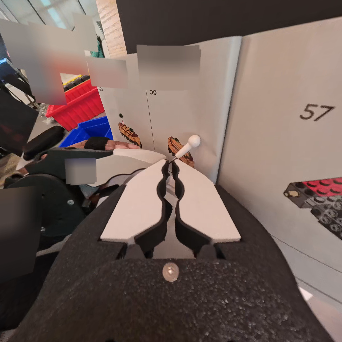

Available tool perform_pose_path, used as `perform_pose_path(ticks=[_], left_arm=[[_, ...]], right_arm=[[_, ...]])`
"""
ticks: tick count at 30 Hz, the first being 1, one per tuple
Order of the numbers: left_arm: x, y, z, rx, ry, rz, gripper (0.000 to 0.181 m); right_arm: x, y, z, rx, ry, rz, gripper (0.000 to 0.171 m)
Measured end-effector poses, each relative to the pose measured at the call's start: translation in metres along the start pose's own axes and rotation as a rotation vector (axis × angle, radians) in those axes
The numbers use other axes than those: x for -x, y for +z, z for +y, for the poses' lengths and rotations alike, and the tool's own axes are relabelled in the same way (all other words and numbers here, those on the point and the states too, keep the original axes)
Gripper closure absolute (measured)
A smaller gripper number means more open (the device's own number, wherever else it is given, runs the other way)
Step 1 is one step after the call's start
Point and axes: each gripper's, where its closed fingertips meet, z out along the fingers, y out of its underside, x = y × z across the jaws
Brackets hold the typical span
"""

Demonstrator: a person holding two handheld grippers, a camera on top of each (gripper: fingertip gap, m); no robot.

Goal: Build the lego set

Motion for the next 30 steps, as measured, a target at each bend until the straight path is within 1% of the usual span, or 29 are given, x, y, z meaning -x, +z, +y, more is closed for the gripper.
perform_pose_path(ticks=[5,9,15,16,19,22,24,25,26,28,30], left_arm=[[0.000,-0.009,0.009,-0.029,-0.141,0.049,0.155],[-0.003,-0.012,0.012,-0.060,-0.226,0.086,0.156],[-0.003,-0.016,0.011,-0.069,-0.227,0.082,0.156],[-0.003,-0.018,0.009,-0.082,-0.243,0.088,0.156],[-0.003,-0.021,0.008,-0.102,-0.300,0.106,0.157],[-0.005,-0.018,0.011,-0.084,-0.297,0.112,0.156],[-0.006,-0.019,0.015,-0.072,-0.279,0.102,0.156],[-0.005,-0.021,0.018,-0.066,-0.277,0.096,0.156],[-0.005,-0.023,0.022,-0.059,-0.287,0.092,0.156],[-0.007,-0.025,0.031,-0.044,-0.321,0.095,0.156],[-0.009,-0.023,0.041,-0.015,-0.327,0.091,0.156]], right_arm=[[-0.001,-0.002,0.002,-0.026,0.059,-0.019,0.168],[-0.001,-0.002,0.002,-0.050,0.118,-0.038,0.168],[-0.004,-0.008,0.007,-0.077,0.211,-0.064,0.167],[-0.009,-0.010,0.009,-0.077,0.216,-0.036,0.171],[-0.011,-0.015,0.014,-0.089,0.210,-0.042,0.171],[-0.007,-0.028,0.011,-0.119,0.152,-0.032,0.165],[-0.013,-0.049,0.000,-0.181,0.019,0.047,0.162],[-0.023,-0.064,-0.005,-0.211,-0.065,0.124,0.160],[-0.036,-0.079,-0.009,-0.230,-0.149,0.217,0.155],[-0.072,-0.110,-0.012,-0.227,-0.312,0.429,0.138],[-0.106,-0.131,-0.007,-0.184,-0.402,0.556,0.129]])
